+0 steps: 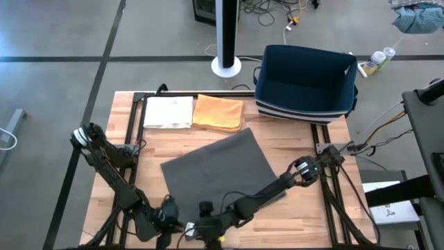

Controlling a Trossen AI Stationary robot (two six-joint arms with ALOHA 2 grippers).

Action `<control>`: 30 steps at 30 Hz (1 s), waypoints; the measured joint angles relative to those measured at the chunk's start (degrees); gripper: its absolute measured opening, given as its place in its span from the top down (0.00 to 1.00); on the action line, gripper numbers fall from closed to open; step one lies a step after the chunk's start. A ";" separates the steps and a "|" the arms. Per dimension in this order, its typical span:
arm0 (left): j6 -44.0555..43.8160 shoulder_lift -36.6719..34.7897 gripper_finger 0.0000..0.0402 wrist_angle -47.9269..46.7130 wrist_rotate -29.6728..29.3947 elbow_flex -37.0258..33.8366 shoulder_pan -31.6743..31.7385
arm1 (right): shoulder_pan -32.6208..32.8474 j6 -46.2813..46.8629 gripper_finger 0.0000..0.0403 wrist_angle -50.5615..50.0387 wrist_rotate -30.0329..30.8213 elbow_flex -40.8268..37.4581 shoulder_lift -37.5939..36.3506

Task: Fold towel
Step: Fold the black towel

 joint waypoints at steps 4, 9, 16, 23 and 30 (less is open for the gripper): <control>1.50 2.06 0.81 1.10 -5.46 0.02 2.31 | 0.73 -0.94 0.37 -7.88 0.86 0.00 -2.83; 6.99 8.30 0.81 9.93 -3.91 0.11 4.85 | 1.70 2.90 0.35 -24.22 9.40 -0.12 -3.95; 17.18 16.91 0.81 27.23 4.08 0.14 5.10 | 2.08 11.45 0.34 -35.35 15.33 -3.05 -3.95; 11.68 20.02 0.81 25.70 13.87 0.52 4.92 | 2.08 12.68 0.33 -29.47 15.26 -7.60 -4.44; 7.97 14.58 0.81 18.94 17.66 0.05 4.29 | 2.30 11.91 0.35 -30.05 15.78 -8.14 -5.86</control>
